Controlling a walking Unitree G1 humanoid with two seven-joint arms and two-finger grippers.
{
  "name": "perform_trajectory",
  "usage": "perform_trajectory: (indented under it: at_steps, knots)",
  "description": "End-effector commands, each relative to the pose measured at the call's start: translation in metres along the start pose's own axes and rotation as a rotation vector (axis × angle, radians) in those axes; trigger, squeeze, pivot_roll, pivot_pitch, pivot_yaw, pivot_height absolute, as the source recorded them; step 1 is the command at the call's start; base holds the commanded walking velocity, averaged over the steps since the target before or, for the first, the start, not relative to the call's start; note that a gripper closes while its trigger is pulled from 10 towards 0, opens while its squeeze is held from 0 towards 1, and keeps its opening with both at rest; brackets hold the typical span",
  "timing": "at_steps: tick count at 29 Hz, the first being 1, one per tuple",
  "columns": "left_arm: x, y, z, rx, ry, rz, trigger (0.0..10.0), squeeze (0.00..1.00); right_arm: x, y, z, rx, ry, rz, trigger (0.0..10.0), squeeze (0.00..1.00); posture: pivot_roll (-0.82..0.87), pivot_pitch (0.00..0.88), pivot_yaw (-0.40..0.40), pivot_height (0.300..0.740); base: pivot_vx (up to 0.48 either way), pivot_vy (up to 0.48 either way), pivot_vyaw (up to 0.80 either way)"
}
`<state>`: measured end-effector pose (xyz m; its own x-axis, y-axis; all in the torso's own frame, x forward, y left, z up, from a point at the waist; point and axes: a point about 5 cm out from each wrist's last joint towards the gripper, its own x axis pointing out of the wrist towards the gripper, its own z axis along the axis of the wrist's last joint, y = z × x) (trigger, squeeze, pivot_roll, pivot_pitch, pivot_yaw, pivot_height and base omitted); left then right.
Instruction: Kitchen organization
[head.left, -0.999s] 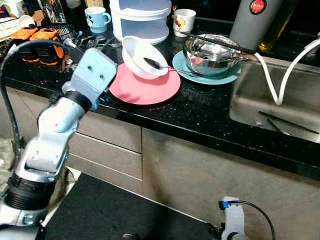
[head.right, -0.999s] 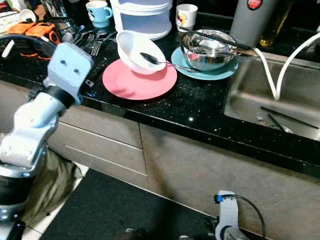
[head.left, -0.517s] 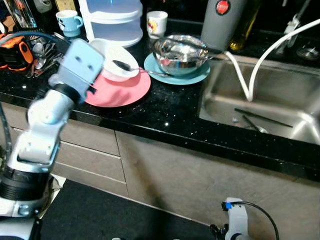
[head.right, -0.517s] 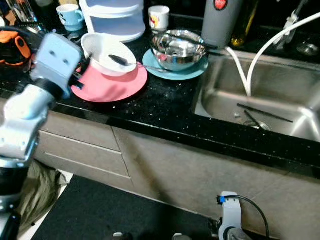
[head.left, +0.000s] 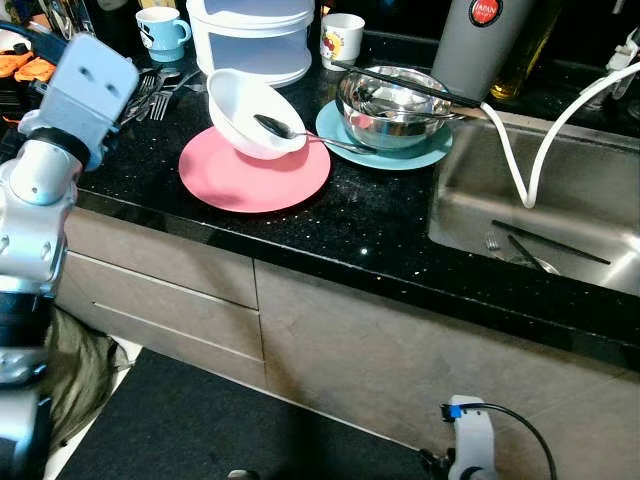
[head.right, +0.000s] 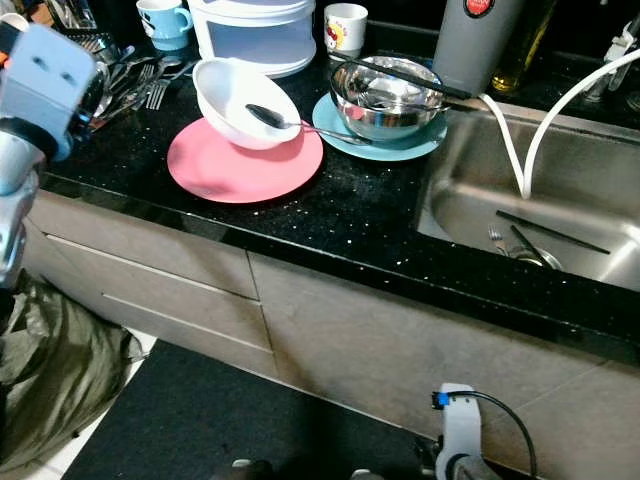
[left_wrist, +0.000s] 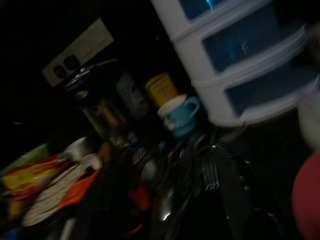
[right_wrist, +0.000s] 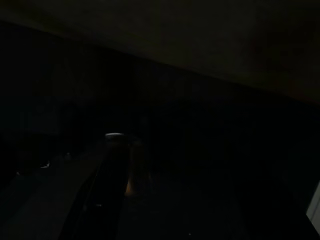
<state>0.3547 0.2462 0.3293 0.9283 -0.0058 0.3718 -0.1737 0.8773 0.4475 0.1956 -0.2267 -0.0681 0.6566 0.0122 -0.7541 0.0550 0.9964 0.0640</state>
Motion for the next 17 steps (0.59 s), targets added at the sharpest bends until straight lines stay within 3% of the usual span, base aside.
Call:
perform_trajectory:
  at_steps: [1,2,3,4,6,7,14,17]
  knots:
    - [0.008,-0.001,0.005,-0.127,-0.036,0.003,10.0,1.0,-0.003,-0.004,-0.008,0.001,0.022,-0.01,10.0,0.0,0.03,0.16,-0.019,0.74,0.0,0.0,0.0]
    - [0.008,-0.001,0.005,-0.127,-0.036,0.003,10.0,1.0,-0.003,-0.004,-0.008,0.001,0.022,-0.01,10.0,0.0,0.03,0.16,-0.019,0.74,0.0,0.0,0.0]
    - [0.016,-0.005,0.01,-0.241,-0.056,-0.017,10.0,0.33,-0.003,-0.004,-0.008,-0.001,0.023,-0.011,10.0,0.0,0.03,0.163,-0.02,0.74,0.0,0.0,0.0]
    - [0.02,-0.008,0.011,-0.296,-0.065,-0.033,10.0,0.07,-0.003,-0.004,-0.009,-0.002,0.023,-0.011,10.0,0.0,0.02,0.166,-0.02,0.74,0.0,0.0,0.0]
    - [0.023,-0.011,0.011,-0.347,-0.073,-0.049,10.0,0.07,-0.003,-0.004,-0.009,-0.002,0.023,-0.011,10.0,0.0,0.02,0.166,-0.02,0.74,0.0,0.0,0.0]
    - [0.026,-0.013,0.01,-0.375,-0.063,-0.054,10.0,0.0,-0.003,-0.005,-0.009,-0.003,0.024,-0.011,10.0,0.0,0.02,0.169,-0.018,0.74,0.0,0.0,0.0]
    - [0.038,-0.025,-0.001,-0.511,0.008,-0.09,10.0,0.0,-0.003,-0.005,-0.009,-0.003,0.023,-0.013,10.0,0.0,0.02,0.174,-0.013,0.74,0.0,0.0,0.0]
    - [0.046,-0.032,-0.007,-0.563,0.086,-0.085,10.0,0.0,-0.003,-0.005,-0.01,0.0,0.021,-0.015,10.0,0.0,0.02,0.178,-0.013,0.74,0.0,0.0,0.0]
